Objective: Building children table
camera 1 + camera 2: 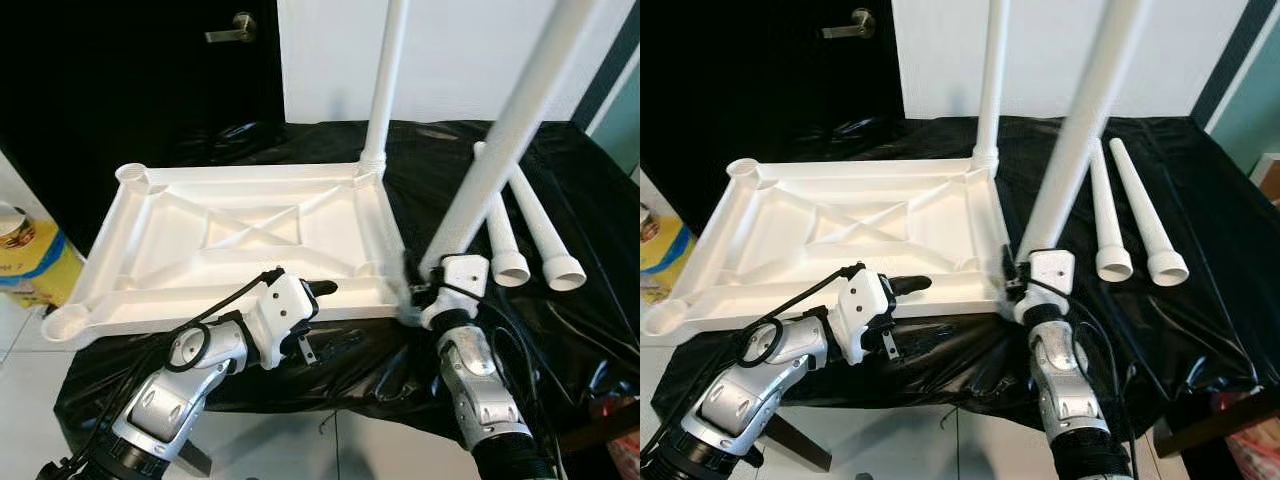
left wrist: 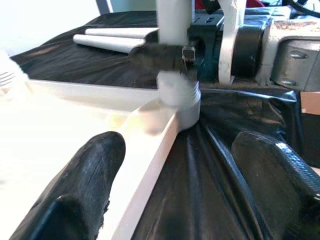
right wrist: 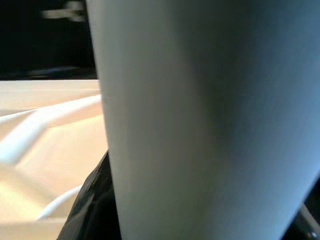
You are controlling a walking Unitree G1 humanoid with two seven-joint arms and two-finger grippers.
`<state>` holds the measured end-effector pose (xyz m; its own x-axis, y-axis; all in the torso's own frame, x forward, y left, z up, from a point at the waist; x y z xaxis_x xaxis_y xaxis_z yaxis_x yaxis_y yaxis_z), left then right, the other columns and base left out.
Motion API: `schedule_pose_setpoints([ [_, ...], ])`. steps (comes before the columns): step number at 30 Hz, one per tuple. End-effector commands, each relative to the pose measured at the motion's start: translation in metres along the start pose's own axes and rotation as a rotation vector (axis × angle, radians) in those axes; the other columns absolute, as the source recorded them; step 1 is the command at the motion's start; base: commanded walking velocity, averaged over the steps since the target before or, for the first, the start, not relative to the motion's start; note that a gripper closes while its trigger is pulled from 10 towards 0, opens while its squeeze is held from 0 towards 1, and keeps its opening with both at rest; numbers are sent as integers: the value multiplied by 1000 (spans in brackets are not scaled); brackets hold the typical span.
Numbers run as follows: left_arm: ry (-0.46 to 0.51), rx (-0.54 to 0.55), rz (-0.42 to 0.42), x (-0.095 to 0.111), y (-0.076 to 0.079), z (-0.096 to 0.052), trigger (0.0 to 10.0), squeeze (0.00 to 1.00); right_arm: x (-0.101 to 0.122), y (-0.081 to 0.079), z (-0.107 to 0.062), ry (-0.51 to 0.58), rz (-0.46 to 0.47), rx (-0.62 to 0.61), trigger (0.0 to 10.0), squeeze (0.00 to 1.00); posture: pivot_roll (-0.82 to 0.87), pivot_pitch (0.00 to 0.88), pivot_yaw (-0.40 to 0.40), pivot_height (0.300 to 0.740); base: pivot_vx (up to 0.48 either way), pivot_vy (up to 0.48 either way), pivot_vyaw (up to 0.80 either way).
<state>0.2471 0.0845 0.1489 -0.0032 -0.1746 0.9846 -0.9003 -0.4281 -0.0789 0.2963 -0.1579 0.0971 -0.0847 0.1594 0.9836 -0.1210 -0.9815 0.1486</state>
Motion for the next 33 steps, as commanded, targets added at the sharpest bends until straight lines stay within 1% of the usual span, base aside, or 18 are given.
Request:
schedule_pose_setpoints([
  [1,-5,-49,10,0,5,1,10000,0,-49,28,-21,-250,-42,-158,10000,0,-2,12,-10,740,0,0,0],
  [6,-6,-51,10,0,5,1,10000,0,-52,30,-22,-270,-30,-201,10000,0,-1,8,-11,740,0,0,0],
  [22,-3,-50,8,0,5,2,10000,0,-54,27,-22,-289,-22,-218,10000,0,-4,8,-16,740,0,0,0],
  [23,-3,-50,7,0,5,2,10000,0,-49,28,-21,-256,-25,-229,10000,0,-4,9,-17,740,0,0,0],
  [24,-2,-49,6,0,5,2,10000,0,-39,30,-18,-194,-21,-250,10000,0,-5,12,-17,740,0,0,0],
  [25,-2,-49,6,0,5,2,10000,0,-39,30,-18,-194,-21,-250,10000,0,-5,12,-17,740,0,0,0],
  [26,-2,-49,5,0,5,2,10000,0,-26,32,-15,-125,-20,-253,10000,0,-6,14,-18,740,0,0,0],
  [28,-2,-49,5,0,5,2,10000,0,-26,32,-15,-125,-20,-253,10000,0,-6,14,-18,740,0,0,0],
  [29,-3,-48,4,0,5,2,10000,0,-14,32,-13,-70,-18,-253,10000,0,-6,14,-18,740,0,0,0],
  [30,-3,-48,4,0,5,2,10000,0,-14,32,-13,-70,-18,-253,10000,0,-6,14,-18,740,0,0,0],
  [32,-2,-51,2,0,6,3,10000,0,-1,30,-8,-18,-1,-240,10000,0,-11,16,-21,740,0,0,0],
  [33,-1,-51,2,0,6,3,10000,0,-1,30,-8,-20,1,-239,10000,0,-11,16,-21,740,0,0,0],
])
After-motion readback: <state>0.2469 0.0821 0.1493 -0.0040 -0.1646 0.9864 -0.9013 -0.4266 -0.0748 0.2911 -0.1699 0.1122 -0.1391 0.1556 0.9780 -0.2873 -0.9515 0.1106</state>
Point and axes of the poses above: a point about 5 cm out from each wrist's last joint towards the gripper, its own z axis pointing out of the wrist towards the gripper, its own x axis along the axis of the wrist's last joint, y = z × x, the point moved 1 cm from there along z, pointing out of the wrist towards the gripper, and after that the axes turned 11 degrees about -z, right-handed, at the moved point
